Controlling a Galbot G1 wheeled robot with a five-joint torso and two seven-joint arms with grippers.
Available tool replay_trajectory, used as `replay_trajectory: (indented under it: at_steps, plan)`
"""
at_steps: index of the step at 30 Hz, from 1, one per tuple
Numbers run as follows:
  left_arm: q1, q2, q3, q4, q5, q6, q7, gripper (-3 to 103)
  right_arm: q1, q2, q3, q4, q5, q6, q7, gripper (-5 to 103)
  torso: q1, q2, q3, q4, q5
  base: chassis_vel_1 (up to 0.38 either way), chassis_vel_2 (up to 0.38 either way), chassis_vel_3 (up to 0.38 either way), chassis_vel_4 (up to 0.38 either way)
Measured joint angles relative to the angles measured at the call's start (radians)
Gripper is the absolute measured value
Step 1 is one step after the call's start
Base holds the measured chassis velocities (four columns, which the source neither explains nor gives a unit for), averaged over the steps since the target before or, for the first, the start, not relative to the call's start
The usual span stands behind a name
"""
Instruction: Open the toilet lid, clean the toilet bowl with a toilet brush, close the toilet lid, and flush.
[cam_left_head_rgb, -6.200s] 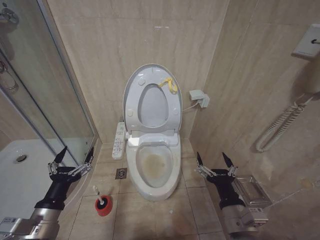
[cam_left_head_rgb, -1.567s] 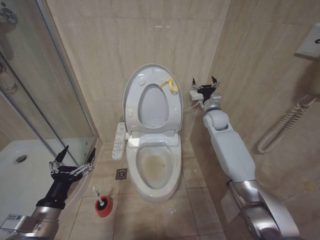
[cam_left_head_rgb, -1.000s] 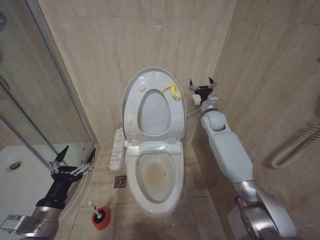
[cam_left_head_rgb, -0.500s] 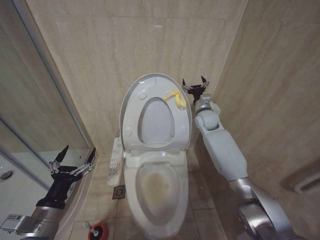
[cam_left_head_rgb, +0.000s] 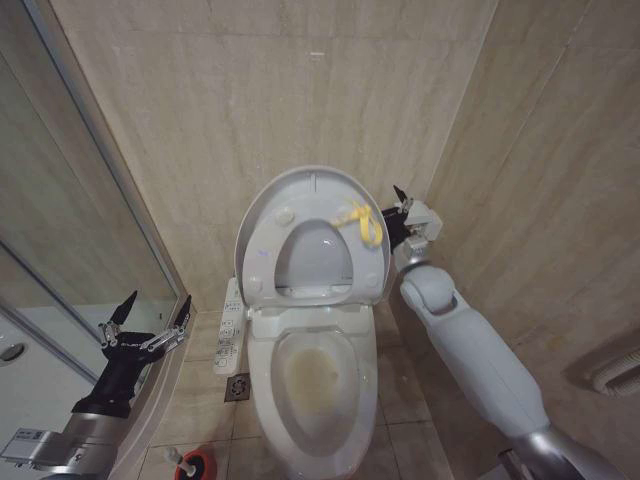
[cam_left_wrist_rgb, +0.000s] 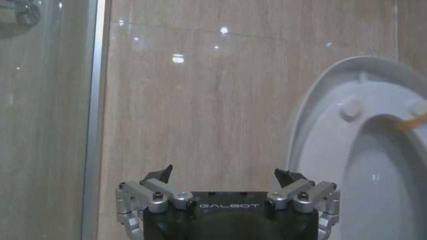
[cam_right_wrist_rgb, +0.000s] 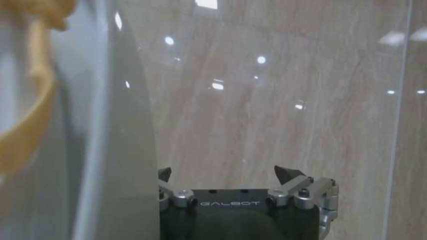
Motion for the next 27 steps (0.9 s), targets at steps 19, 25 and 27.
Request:
replay_trajectory:
  at_steps: [19,25,27]
  plan:
    - [0.000,0.000,0.000,0.000,0.000,0.000,0.000,100,-0.371,-0.095,0.183,0.485,0.174,-0.240,0.239,100,0.000,0.000,0.000,0.0008,-0.0002,0.000,0.000,0.000,0.000]
    - [0.000,0.000,0.000,0.000,0.000,0.000,0.000,100,-0.464,-0.038,0.207,0.521,0.143,-0.249,0.248,100,0.000,0.000,0.000,0.0006,-0.0003,0.000,0.000,0.000,0.000]
    - [0.000,0.000,0.000,0.000,0.000,0.000,0.000,100,-0.552,0.001,0.238,0.543,0.099,-0.231,0.239,100,0.000,0.000,0.000,0.0003,-0.0002,0.000,0.000,0.000,0.000]
